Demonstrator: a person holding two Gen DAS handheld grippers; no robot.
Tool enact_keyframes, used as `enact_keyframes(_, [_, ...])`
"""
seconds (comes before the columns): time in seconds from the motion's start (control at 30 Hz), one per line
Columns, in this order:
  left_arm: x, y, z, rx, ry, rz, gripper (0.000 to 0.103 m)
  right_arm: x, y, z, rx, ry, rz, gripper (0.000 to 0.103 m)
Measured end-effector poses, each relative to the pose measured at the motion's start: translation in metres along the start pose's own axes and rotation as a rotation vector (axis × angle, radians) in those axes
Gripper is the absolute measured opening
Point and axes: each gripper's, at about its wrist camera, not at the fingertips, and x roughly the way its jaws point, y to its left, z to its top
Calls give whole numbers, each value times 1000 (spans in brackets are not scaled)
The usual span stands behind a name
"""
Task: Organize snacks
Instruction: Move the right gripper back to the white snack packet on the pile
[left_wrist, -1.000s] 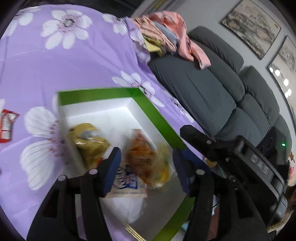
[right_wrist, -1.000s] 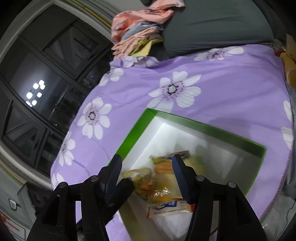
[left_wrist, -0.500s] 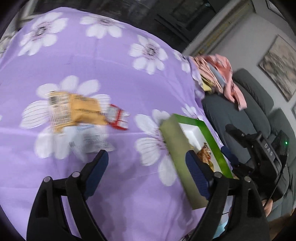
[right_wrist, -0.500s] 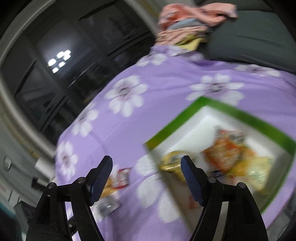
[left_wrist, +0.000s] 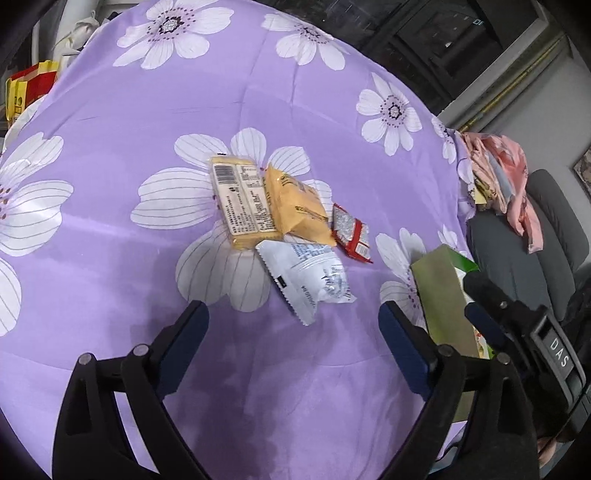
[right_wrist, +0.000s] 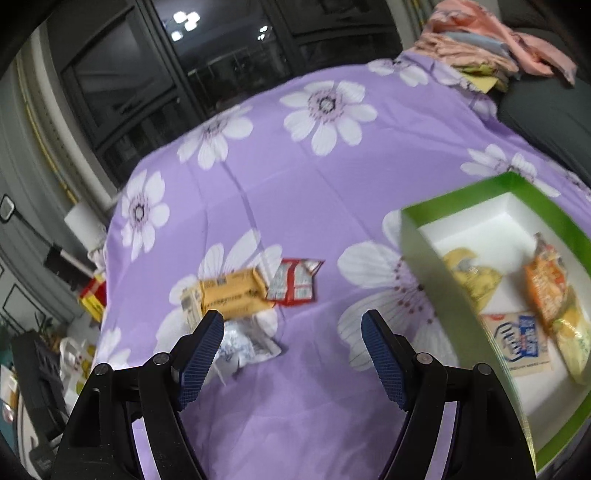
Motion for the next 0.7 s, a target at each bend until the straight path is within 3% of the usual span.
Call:
enact_keyframes(0.1, [-1, 4, -1, -4, -6, 40, 94, 9, -2, -4, 40, 47, 71, 77])
enact_keyframes(0.2, [1, 10, 2, -17, -8, 43, 92, 22, -8, -6, 115, 126, 197, 77])
enact_keyframes(0.27, [1, 13, 3, -30, -13, 53, 91, 28, -7, -7, 143, 148, 227, 77])
enact_keyframes(0.43, [18, 13, 11, -49, 37, 14, 91, 60, -3, 2, 167, 207, 267, 77])
enact_keyframes(0.53, [32, 12, 16, -49, 67, -14, 90, 89, 4, 7, 140, 275, 217, 77])
enact_keyframes(0.7, [49, 18, 18, -95, 107, -91, 79, 123, 20, 14, 60, 346, 265, 77])
